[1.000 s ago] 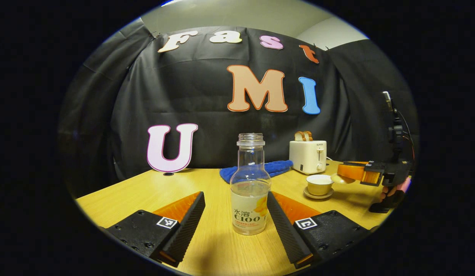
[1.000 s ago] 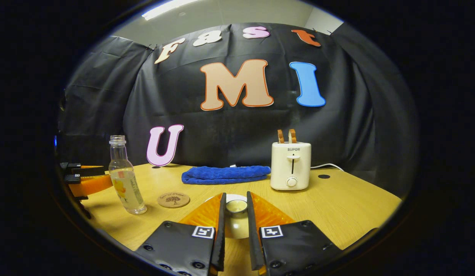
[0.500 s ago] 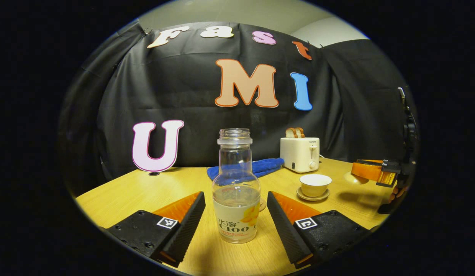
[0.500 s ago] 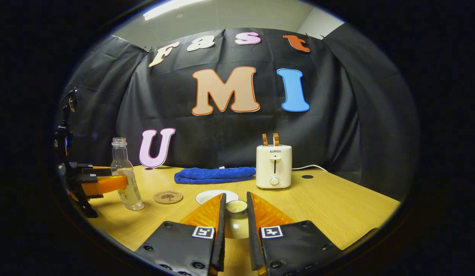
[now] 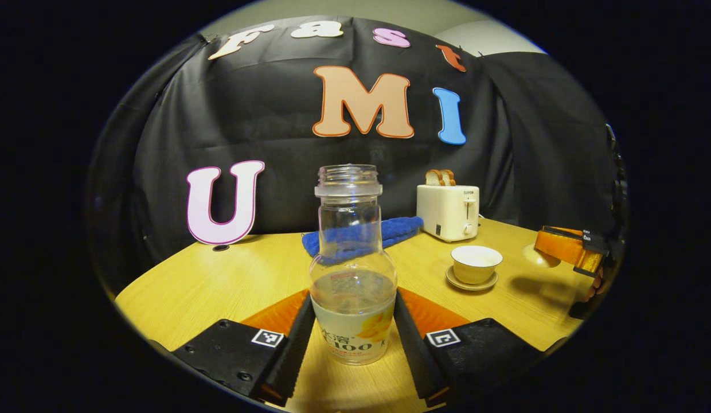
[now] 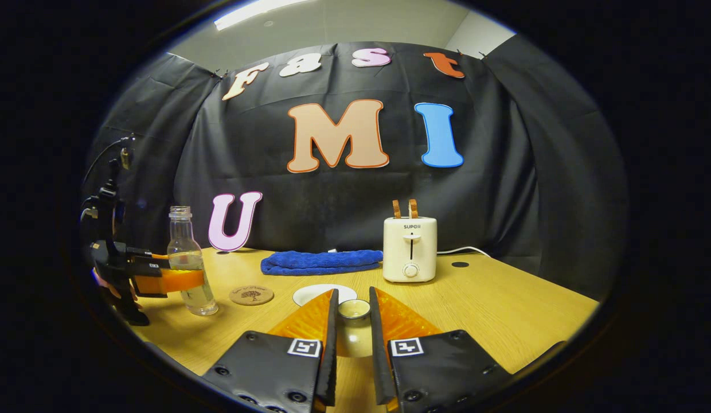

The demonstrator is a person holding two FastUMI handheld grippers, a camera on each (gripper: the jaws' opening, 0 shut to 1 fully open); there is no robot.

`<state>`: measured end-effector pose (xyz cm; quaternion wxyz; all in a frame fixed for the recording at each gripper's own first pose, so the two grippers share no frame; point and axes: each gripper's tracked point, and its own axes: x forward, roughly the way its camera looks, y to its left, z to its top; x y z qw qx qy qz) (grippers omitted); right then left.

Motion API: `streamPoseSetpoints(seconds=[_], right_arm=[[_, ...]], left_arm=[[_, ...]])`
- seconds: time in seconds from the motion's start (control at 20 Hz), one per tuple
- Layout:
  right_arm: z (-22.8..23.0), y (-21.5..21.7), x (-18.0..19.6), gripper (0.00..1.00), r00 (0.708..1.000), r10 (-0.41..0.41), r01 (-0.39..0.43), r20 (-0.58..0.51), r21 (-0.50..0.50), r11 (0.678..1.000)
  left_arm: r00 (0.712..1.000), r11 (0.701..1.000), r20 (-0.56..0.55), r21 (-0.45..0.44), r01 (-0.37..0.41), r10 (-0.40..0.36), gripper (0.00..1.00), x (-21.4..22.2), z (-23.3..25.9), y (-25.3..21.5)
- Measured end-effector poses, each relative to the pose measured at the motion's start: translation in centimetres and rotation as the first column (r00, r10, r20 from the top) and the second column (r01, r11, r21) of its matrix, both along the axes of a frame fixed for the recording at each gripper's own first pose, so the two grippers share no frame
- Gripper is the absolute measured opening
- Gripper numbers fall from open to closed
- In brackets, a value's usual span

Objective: Open the teacup lid with one hand, grasp the water bottle and pour water into the teacup with the other hand; after pouring, place the water bottle on the coaster and then close the teacup lid.

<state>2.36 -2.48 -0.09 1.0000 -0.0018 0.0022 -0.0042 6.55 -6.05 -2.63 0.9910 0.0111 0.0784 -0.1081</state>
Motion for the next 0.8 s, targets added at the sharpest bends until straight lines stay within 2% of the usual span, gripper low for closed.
streamPoseSetpoints(seconds=[0.35, 0.45, 0.55, 0.65, 0.8], right_arm=[[0.1, -0.1, -0.2, 0.3, 1.0, 0.003, -0.003, 0.0, 0.0, 1.0], [0.1, -0.3, -0.4, 0.3, 1.0, -0.001, 0.001, 0.0, 0.001, 1.0], [0.1, -0.7, -0.6, 0.3, 1.0, -0.009, 0.009, 0.001, 0.001, 1.0], [0.2, -1.2, -0.9, 0.3, 1.0, -0.017, 0.017, 0.001, 0.0, 1.0], [0.2, -1.9, -1.3, 0.3, 1.0, -0.028, 0.028, 0.001, -0.001, 1.0]], left_arm=[[1.0, 1.0, -0.003, 0.026, -0.004, 0.004, 0.72, 0.3, 0.0, -0.4], [1.0, 0.995, 0.011, 0.096, -0.014, 0.013, 0.72, 0.5, 0.1, -0.4], [1.0, 0.981, -0.004, 0.193, -0.022, 0.023, 0.71, 1.2, -0.1, -0.3], [1.0, 0.968, -0.019, 0.251, -0.014, 0.02, 0.71, 1.6, -0.1, -0.9], [0.999, 0.932, -0.038, 0.361, -0.021, 0.038, 0.7, 2.5, 0.0, -0.8]])
